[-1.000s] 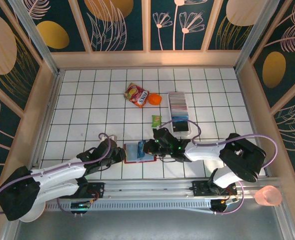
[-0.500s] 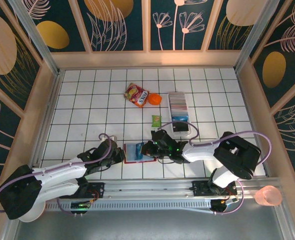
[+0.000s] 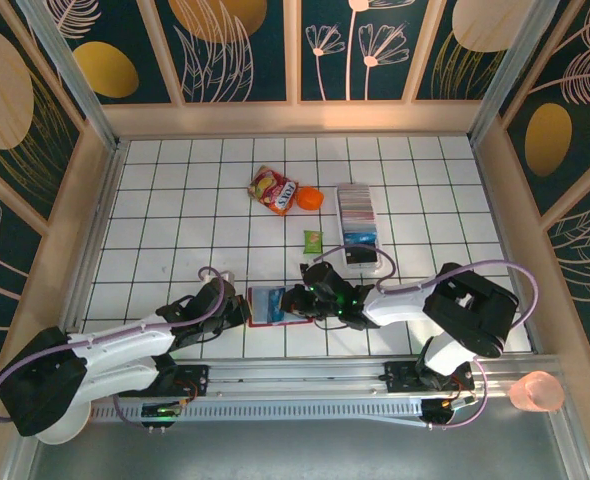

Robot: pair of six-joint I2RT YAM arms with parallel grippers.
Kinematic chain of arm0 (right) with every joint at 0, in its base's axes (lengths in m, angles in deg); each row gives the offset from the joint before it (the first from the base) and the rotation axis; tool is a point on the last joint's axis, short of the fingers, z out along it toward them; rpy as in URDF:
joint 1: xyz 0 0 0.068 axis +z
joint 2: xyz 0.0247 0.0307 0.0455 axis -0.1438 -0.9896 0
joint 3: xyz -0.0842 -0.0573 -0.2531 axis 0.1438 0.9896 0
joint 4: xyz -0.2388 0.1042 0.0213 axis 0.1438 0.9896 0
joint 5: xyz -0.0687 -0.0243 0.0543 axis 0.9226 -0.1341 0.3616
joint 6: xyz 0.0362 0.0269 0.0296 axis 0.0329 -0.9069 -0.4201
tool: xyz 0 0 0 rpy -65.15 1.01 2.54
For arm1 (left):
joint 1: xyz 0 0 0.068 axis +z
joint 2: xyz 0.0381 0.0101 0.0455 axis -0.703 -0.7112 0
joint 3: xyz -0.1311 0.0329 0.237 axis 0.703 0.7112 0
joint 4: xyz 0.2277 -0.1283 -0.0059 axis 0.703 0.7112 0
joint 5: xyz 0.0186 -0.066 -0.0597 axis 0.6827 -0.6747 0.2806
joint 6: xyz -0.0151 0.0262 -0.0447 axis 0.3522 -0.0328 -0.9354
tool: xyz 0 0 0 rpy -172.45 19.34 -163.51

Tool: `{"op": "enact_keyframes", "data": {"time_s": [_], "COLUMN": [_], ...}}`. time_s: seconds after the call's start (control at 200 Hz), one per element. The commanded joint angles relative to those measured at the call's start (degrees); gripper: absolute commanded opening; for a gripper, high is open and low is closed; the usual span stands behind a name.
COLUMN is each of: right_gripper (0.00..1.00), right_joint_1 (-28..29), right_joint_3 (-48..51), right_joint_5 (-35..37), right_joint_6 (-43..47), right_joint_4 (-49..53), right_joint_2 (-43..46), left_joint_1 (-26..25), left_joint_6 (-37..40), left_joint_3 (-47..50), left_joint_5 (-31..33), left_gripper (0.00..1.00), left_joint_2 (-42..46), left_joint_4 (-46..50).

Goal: Put the credit cards into the card holder

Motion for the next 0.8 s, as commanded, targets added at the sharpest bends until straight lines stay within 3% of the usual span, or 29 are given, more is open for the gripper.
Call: {"op": "enact_keyframes", "data": {"time_s": [0.0, 0.796], "right_gripper": [0.00, 0.00], "right_joint_1": [0.6, -0.2], "right_joint_3": [-0.1, -2.6], "right_joint_5": [-0.5, 4.6], "right_joint_6": [-0.3, 0.8], "right_joint_4": [-0.3, 4.6], "right_joint_2": [-1.8, -2.4], "left_joint_1": [-0.3, -0.3], "left_joint_6": [0.9, 0.9], "left_joint_3": [0.9, 2.1], "left_joint_5": [0.1, -0.2], "left_gripper": [0.03, 0.02], "left_joint_2": [-1.3, -0.9], "left_joint_4": [0.4, 0.3]}}
